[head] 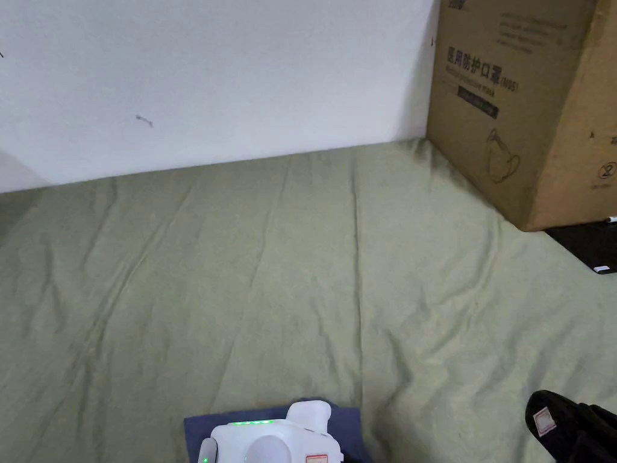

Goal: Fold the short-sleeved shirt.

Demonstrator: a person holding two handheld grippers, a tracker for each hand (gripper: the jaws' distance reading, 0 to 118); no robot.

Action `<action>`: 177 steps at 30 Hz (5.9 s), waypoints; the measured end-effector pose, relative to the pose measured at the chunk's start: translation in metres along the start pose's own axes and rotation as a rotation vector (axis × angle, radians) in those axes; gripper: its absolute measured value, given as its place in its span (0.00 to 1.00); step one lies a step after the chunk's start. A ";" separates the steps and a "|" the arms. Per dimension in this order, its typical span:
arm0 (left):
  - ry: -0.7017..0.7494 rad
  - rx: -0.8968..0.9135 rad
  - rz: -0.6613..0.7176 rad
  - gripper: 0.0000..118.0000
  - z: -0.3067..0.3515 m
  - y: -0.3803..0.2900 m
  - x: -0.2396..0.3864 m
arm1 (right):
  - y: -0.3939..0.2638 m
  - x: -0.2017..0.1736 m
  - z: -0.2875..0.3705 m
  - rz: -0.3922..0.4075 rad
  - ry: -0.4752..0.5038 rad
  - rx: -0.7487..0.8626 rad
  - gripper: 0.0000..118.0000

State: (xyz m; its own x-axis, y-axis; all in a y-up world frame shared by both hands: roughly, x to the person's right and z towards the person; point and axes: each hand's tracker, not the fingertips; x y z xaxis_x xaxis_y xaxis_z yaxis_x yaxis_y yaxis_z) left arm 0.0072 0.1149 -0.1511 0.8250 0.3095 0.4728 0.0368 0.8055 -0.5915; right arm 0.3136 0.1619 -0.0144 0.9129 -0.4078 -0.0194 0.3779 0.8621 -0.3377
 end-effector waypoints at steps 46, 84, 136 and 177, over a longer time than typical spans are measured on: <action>0.043 -0.058 0.405 0.32 0.066 -0.043 -0.162 | -0.089 0.027 -0.245 0.307 0.163 -1.053 0.00; 0.360 -0.573 0.175 0.18 0.111 0.060 -0.364 | -0.057 -0.058 -0.117 0.293 0.204 -0.661 0.00; 0.571 0.689 -0.205 0.03 0.171 -0.011 0.023 | 0.001 -0.056 0.015 0.382 -0.203 0.371 0.03; 0.527 0.639 -0.182 1.00 0.176 -0.006 0.011 | 0.001 -0.086 0.007 0.415 -0.144 0.338 1.00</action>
State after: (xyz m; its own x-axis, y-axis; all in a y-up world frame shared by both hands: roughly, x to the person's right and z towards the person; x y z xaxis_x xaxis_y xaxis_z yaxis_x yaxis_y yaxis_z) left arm -0.0827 0.2023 -0.0273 0.9979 -0.0007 0.0644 -0.0007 0.9998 0.0222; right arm 0.2368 0.1998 -0.0062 0.9987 0.0116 0.0506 -0.0112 0.9999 -0.0080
